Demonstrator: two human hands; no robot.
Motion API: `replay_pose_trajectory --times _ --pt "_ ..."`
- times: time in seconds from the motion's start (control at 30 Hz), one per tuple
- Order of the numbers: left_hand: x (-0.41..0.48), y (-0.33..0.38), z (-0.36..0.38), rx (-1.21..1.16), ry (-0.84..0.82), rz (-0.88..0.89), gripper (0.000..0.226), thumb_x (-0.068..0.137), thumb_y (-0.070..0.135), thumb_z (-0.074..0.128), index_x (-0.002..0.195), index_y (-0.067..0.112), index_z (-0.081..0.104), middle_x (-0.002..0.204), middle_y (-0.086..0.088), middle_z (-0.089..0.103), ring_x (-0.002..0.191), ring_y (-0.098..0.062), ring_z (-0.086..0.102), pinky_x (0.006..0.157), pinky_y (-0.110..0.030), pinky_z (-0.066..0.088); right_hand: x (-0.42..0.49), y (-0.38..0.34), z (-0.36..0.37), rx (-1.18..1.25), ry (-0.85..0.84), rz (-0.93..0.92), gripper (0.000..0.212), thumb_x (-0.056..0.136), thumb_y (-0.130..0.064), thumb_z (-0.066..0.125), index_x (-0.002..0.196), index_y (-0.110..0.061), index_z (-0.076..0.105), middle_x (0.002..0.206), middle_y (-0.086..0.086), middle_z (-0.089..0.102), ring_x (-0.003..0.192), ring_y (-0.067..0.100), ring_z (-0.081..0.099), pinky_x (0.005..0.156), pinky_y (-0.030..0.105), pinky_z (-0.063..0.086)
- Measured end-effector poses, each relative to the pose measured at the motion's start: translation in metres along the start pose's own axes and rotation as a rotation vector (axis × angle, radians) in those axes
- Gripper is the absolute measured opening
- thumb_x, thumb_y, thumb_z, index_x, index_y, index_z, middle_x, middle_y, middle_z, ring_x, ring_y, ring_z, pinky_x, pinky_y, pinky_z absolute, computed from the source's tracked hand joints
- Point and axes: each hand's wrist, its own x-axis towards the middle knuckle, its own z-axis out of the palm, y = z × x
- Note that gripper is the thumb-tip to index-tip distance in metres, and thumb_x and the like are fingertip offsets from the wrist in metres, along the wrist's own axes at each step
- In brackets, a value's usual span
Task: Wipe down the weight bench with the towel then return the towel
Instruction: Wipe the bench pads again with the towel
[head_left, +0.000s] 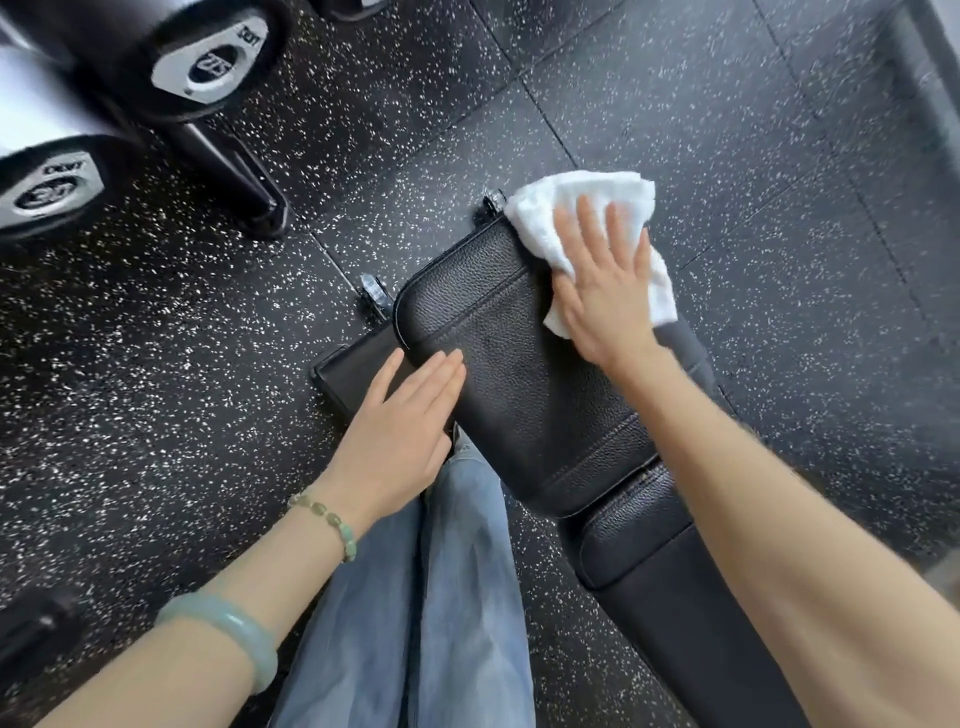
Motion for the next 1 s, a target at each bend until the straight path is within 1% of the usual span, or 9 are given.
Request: replay_pose_trajectory --times 0.1,0.2,0.27,0.4,0.53,0.67,0.8,0.9,1.0 --pt "-0.004 0.003 0.002 -0.011 -0.001 -0.021 0.058 0.088 0.023 0.03 0.14 0.001 0.043 0.148 -0.012 0.041 0.136 -0.023 0.039 0.113 -0.05 0.02 -0.034 -0.042 0.021 0.006 0.025 -0.164 0.06 0.09 -0.035 0.031 0.148 -0.016 0.03 0.155 0.01 0.024 0.143 0.037 0.013 0.114 0.054 0.0" --pt "-0.007 0.007 0.004 -0.04 -0.003 -0.048 0.056 0.085 0.023 0.032 0.133 0.001 0.052 0.137 -0.012 0.053 0.128 -0.025 0.048 0.112 -0.049 0.021 -0.077 -0.064 0.037 0.005 -0.027 -0.287 0.061 0.089 -0.034 0.035 0.148 -0.019 0.027 0.155 0.008 0.024 0.143 0.033 0.011 0.114 0.057 0.005" --pt "-0.008 0.009 0.004 -0.043 -0.019 -0.049 0.056 0.086 0.025 0.031 0.133 0.002 0.052 0.137 -0.012 0.053 0.128 -0.025 0.048 0.112 -0.05 0.022 -0.102 -0.052 0.04 -0.012 -0.04 -0.252 0.062 0.09 -0.038 0.037 0.148 -0.022 0.024 0.155 0.005 0.024 0.144 0.032 0.015 0.113 0.057 0.011" --pt "-0.009 0.007 0.005 -0.03 -0.016 -0.047 0.06 0.089 0.026 0.027 0.142 0.002 0.04 0.151 -0.011 0.036 0.138 -0.023 0.036 0.113 -0.05 0.02 -0.142 -0.017 0.037 -0.135 -0.046 -0.132 0.062 0.091 -0.04 0.036 0.149 -0.024 0.022 0.156 0.003 0.021 0.144 0.03 0.015 0.112 0.054 0.017" --pt "-0.011 0.01 0.011 -0.039 0.004 -0.06 0.062 0.087 0.025 0.028 0.145 0.003 0.035 0.154 -0.01 0.03 0.141 -0.022 0.029 0.113 -0.049 0.019 -0.118 -0.025 0.033 -0.14 -0.044 -0.122 0.06 0.092 -0.043 0.033 0.148 -0.026 0.023 0.155 0.005 0.023 0.143 0.031 0.017 0.11 0.056 0.016" --pt "-0.011 0.01 0.015 -0.04 0.022 -0.068 0.061 0.087 0.023 0.029 0.144 0.002 0.037 0.152 -0.012 0.035 0.139 -0.022 0.031 0.114 -0.048 0.019 -0.028 -0.064 0.031 -0.117 0.009 -0.192 0.056 0.096 -0.048 0.022 0.146 -0.025 0.033 0.153 0.007 0.029 0.142 0.034 0.021 0.11 0.062 0.009" --pt "-0.026 0.004 0.011 -0.119 0.03 -0.186 0.06 0.087 0.021 0.031 0.143 0.001 0.038 0.149 -0.013 0.039 0.137 -0.023 0.035 0.116 -0.047 0.016 0.009 -0.101 0.029 -0.153 -0.052 -0.204 0.06 0.093 -0.048 0.014 0.147 -0.028 0.031 0.155 0.004 0.025 0.143 0.031 0.018 0.109 0.06 -0.005" --pt "-0.04 -0.003 0.005 -0.194 0.054 -0.312 0.06 0.087 0.02 0.03 0.144 0.002 0.036 0.148 -0.011 0.04 0.137 -0.022 0.035 0.118 -0.044 0.009 -0.019 -0.093 0.034 -0.144 -0.003 -0.289 0.058 0.091 -0.043 0.027 0.147 -0.028 0.033 0.154 0.005 0.028 0.142 0.033 0.021 0.111 0.061 0.007" --pt "-0.045 -0.008 0.001 -0.199 0.043 -0.33 0.06 0.087 0.021 0.028 0.144 0.002 0.036 0.148 -0.011 0.04 0.138 -0.022 0.034 0.118 -0.042 0.007 -0.079 -0.072 0.05 -0.182 -0.008 -0.353 0.062 0.091 -0.047 0.035 0.149 -0.032 0.02 0.157 0.004 0.018 0.144 0.034 0.014 0.11 0.063 0.013"
